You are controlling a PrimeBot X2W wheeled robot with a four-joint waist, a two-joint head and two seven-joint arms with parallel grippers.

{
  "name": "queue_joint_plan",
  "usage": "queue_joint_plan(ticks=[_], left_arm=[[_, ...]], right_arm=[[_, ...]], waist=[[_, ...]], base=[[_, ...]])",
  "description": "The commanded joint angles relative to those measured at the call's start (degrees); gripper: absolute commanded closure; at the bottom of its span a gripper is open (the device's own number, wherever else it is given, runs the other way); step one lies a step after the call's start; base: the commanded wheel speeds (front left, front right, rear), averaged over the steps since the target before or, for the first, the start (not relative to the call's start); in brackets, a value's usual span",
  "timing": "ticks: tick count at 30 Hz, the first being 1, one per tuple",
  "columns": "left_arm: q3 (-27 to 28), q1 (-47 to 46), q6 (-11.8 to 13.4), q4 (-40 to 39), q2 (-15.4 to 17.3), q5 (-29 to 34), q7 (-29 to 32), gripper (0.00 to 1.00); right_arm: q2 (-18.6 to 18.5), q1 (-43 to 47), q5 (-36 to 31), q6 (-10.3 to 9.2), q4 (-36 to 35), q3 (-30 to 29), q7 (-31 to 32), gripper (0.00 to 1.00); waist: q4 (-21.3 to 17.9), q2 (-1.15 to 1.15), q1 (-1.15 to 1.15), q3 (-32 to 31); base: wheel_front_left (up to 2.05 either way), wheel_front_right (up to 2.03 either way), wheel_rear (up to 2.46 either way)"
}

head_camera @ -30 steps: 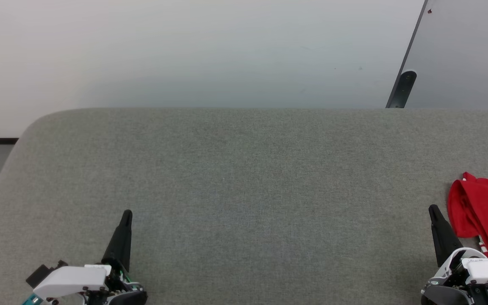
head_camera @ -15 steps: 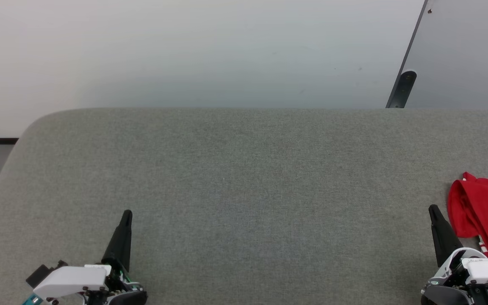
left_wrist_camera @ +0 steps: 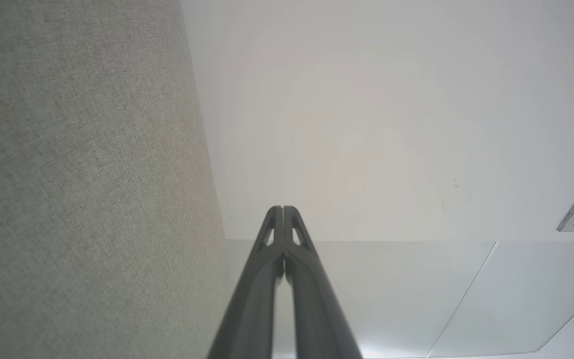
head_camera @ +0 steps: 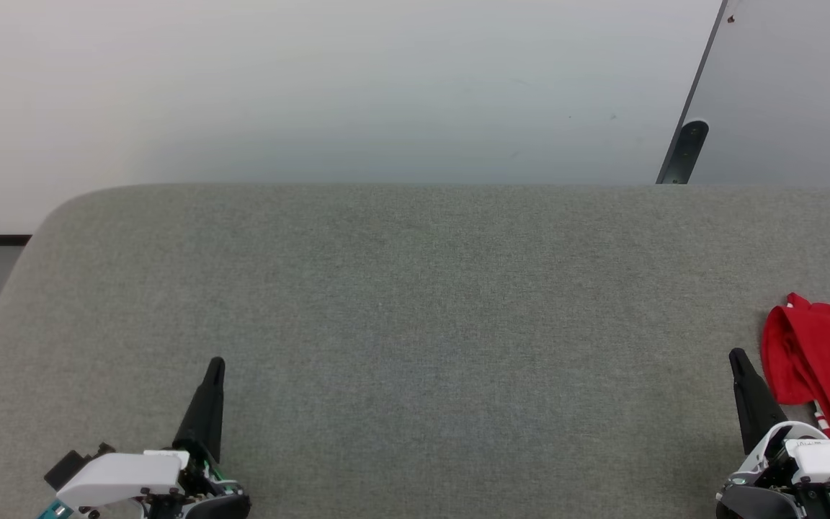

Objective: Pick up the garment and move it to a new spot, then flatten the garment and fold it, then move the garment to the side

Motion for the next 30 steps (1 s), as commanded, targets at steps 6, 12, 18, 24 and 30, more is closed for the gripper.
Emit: queue_joint_plan(ticks=[6,12,18,24,30], left_arm=[[0.2,-0.6,-0.3,0.1,-0.1,0.3,0.1,1.00],[0.2,-0.6,-0.3,0.1,-0.1,0.2,0.1,1.00],[0.2,-0.6,-0.3,0.1,-0.1,0.3,0.1,1.00],[0.2,-0.6,-0.3,0.1,-0.1,0.3,0.2,1.00],[0.2,-0.6,-0.3,0.1,-0.1,0.3,0.2,1.00]], right_arm=[[0.1,-0.1,0.4,0.00,0.0,0.1,-0.1,1.00],[0.1,-0.1,0.4,0.00,0.0,0.1,-0.1,1.00],[0.1,-0.1,0.4,0.00,0.0,0.1,-0.1,1.00],[0.1,-0.1,0.4,0.00,0.0,0.1,-0.1,1.00],[0.1,-0.1,0.4,0.00,0.0,0.1,-0.1,1.00]], waist=[[0.0,0.00,0.00,0.0],[0.0,0.00,0.00,0.0],[0.0,0.00,0.00,0.0],[0.0,0.00,0.00,0.0],[0.0,0.00,0.00,0.0]], base=[[0.00,0.00,0.00],[0.00,0.00,0.00],[0.00,0.00,0.00],[0.00,0.00,0.00],[0.00,0.00,0.00]])
